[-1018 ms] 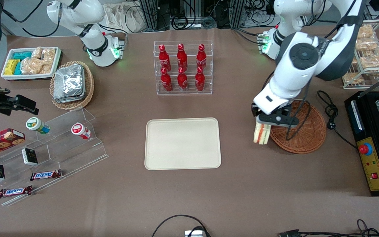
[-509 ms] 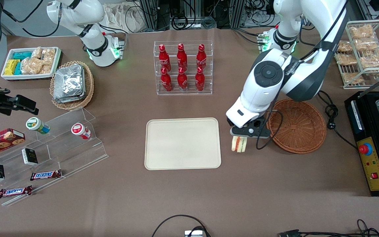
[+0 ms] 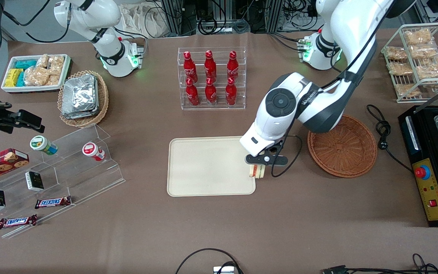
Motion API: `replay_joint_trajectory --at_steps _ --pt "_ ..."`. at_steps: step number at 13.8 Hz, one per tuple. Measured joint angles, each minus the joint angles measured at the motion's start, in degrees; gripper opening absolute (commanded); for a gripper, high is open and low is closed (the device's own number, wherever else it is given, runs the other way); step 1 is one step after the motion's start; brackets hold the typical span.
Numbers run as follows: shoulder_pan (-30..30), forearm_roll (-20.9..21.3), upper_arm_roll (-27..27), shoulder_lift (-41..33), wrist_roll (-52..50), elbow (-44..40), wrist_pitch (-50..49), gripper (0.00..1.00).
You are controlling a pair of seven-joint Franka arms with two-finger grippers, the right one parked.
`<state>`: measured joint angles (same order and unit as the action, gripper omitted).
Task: Place sandwich from basket to tray
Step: 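Carry the sandwich with the left gripper over the beige tray, then lower the sandwich onto the tray and open the left gripper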
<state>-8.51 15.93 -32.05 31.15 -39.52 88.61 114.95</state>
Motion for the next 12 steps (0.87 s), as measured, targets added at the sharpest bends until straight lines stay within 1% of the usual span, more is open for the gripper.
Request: replay_joint_trajectory --at_steps 6,10,12 --pt "-2.98 1.40 0.02 6.42 -2.10 -1.97 2.17 0.26" --pt "-5.08 6.91 0.03 10.42 -7.49 -2.09 4.47 0.26" --pt "-5.61 7.66 0.04 12.06 -8.96 -2.26 5.86 0.26"
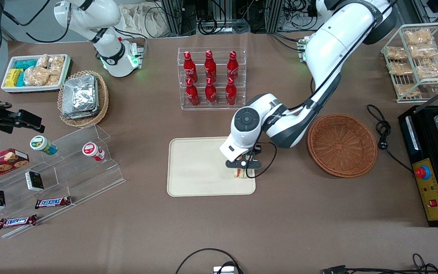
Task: Place sandwich from basket to tray
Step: 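Lower the sandwich onto the tray and open the left gripper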
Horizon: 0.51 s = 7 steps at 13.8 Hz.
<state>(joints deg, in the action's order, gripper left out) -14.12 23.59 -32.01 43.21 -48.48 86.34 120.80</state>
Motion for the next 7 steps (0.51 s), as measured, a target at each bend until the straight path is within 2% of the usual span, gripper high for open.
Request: replay_joint_trajectory --at_steps 4,7 --pt "-1.34 2.56 0.07 2.36 -2.40 -1.22 1.08 0.27" --pt "-1.76 4.71 0.19 4.02 -4.42 -1.56 1.93 0.32"
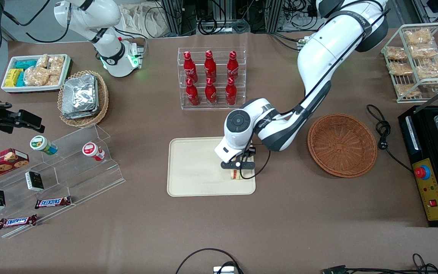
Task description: Place sandwich from basket to tray
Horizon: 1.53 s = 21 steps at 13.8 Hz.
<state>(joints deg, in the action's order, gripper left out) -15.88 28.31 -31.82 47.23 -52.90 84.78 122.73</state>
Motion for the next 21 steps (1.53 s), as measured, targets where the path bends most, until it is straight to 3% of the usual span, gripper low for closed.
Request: replay_joint_trajectory --at_steps 4,5,12,15,21 --pt "-0.03 0.18 0.09 1.12 -0.14 -0.19 0.45 0.35" --pt "-0.04 0.21 0.09 1.27 -0.15 -0.20 0.59 0.40" --pt "-0.49 0.49 0.11 1.61 -0.27 -0.21 0.69 0.94" --pt "-0.49 0.52 0.14 1.61 -0.33 -0.49 0.71 1.00" --pt "-0.03 0.52 0.40 0.21 -0.46 -2.83 -0.23 1.00"
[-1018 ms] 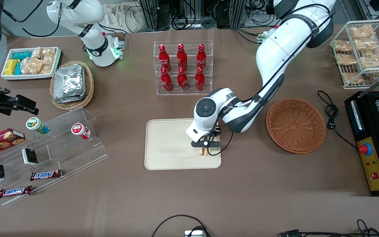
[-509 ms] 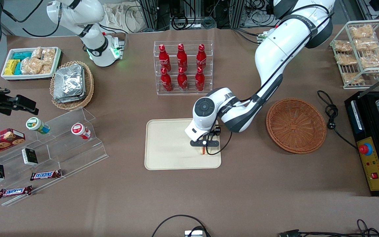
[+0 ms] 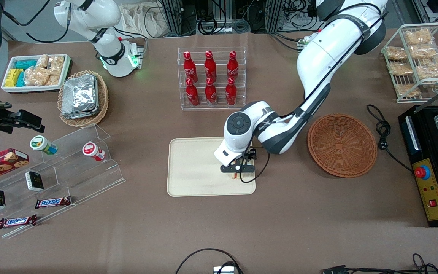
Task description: Place sandwich from basket to tray
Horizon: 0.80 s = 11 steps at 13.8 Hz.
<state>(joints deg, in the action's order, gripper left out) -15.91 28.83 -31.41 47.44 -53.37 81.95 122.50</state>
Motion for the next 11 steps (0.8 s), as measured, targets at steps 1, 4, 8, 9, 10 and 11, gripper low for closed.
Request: replay_joint_trajectory --at_steps 1,4,8,9,10,11 --pt "0.28 0.00 0.05 -0.78 -0.12 -0.11 -0.82 1.00" --pt "1.10 0.08 0.21 -4.21 -2.03 -0.44 -4.52 1.00" --pt "5.70 0.14 0.36 -11.47 -2.44 -0.85 -11.67 1.00" --pt "7.03 0.14 0.39 -12.93 -2.44 -0.85 -12.50 1.00" --pt "8.34 0.14 0.43 -14.22 -2.43 -0.87 -13.12 1.00" --pt "9.68 0.14 0.45 -15.44 -2.43 -0.87 -13.87 1.00"
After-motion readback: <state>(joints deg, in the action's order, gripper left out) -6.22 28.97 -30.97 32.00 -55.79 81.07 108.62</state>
